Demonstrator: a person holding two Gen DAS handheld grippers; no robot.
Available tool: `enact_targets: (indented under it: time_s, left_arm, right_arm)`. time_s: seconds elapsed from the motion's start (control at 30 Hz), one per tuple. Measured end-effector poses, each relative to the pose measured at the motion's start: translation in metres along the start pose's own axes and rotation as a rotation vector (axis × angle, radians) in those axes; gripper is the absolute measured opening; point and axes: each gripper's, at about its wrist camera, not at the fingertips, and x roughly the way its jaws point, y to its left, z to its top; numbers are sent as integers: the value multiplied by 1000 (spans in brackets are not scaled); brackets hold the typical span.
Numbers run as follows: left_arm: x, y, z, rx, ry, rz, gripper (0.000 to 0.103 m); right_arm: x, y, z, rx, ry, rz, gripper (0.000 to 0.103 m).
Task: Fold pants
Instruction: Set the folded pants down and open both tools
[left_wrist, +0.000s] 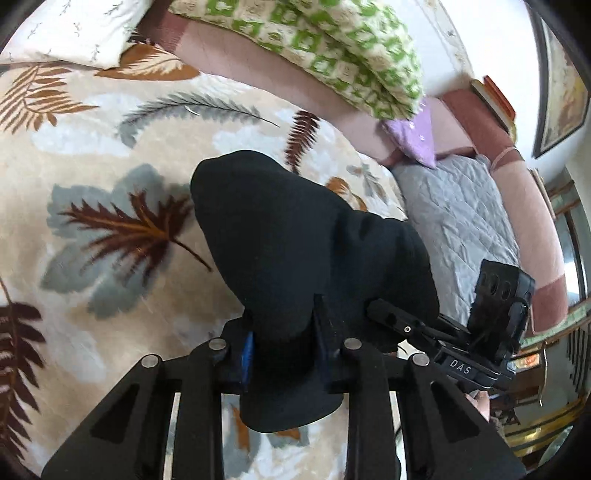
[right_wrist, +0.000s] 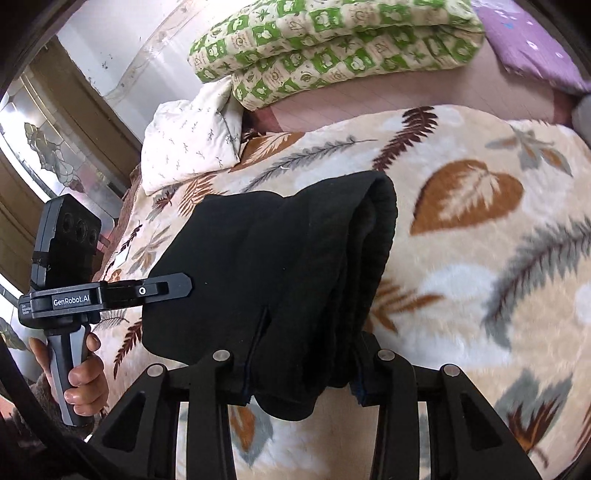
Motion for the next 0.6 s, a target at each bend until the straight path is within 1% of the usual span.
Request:
enact_targets:
  time_s: [0.1,0.2,0.27,0.33,0.43,0.5,0.53,0.57,0.6]
  left_arm:
    - [13,13,6,-20,16,31,23]
    - [32,28,11,-29,46,85,23]
    - [37,31,13,-28,50,92,23]
    - [39,30,15,-6,41,96,23]
    - [47,26,18,38,47,129,24]
    - [54,29,18,46,56,143,27]
    - [55,32,18,41,57,143,31]
    - [57,38,17,25,56,130,38]
    - [57,45,17,4,52,102,38]
  right_arm:
    - [21,0,9,-25,27,-19,38]
    - [41,-3,11,-41,53,-42,38]
    - [52,-7,11,-49,65,-59,38]
    - [58,-14,12,-41,63,-56,38]
    - [67,-25,14,-30,74,-63,41]
    - [74,-35,12,-11,90,-58,46]
    - [76,-38,10,2,90,-50,47]
    - [77,-43,9,20,91,-36,52]
    - [77,-49,7,44,85,-14,54]
